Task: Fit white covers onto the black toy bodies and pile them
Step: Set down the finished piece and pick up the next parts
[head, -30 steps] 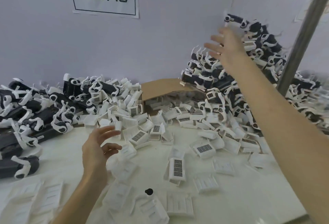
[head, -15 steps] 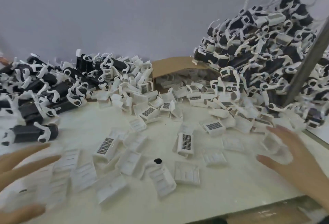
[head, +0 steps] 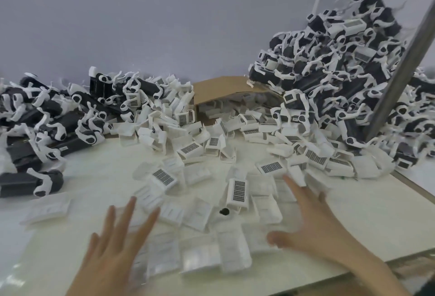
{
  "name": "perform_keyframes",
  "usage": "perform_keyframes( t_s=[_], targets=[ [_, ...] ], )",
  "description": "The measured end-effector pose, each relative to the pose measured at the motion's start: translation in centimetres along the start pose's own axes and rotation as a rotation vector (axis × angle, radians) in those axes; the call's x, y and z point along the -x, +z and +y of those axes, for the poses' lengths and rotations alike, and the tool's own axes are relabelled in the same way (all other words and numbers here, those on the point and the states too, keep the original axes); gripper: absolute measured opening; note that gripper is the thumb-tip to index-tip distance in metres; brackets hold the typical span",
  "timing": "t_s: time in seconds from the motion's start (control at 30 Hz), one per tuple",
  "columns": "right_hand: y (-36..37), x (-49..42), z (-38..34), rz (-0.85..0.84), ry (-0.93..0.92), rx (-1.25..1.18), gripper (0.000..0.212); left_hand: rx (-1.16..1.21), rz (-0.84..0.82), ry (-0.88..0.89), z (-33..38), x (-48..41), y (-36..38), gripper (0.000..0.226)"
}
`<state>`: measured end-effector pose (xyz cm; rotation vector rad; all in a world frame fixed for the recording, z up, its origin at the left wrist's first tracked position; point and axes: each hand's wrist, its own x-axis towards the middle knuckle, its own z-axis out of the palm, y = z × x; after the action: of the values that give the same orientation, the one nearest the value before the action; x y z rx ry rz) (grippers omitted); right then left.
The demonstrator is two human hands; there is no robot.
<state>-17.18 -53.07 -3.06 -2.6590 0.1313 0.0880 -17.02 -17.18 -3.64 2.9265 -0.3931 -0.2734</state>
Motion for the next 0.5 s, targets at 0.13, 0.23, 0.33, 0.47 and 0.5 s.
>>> perform_keyframes(
  t_s=[0.13, 0.23, 0.33, 0.47, 0.5],
  targets=[
    [1.8, -1.9, -2.7, -0.026, -0.18, 0.011, 0.121, 0.047, 0.137, 0.108, 3.8, -1.7, 0.4, 0.131],
    [2.0, -3.7, -5.3, 0.025, -0.27, -0.137, 0.096, 0.021, 0.226, 0.155, 5.1, -4.4, 1.2, 0.109],
    [2.4, -8.5, -6.9, -0.082, -0.16, -0.097, 0.11, -0.023, 0.276, 0.131, 4.8, -7.7, 1.4, 0.105],
    [2.5, -12.6, -7.1, -0.082, -0.129, -0.099, 0.121, -0.03, 0.296, 0.059, 4.0, -12.8, -0.4, 0.1],
    [2.3, -13.2, -7.8, -0.028, -0.148, -0.019, 0.113, -0.016, 0.316, 0.03, 4.0, -13.8, -0.9, 0.097]
  ],
)
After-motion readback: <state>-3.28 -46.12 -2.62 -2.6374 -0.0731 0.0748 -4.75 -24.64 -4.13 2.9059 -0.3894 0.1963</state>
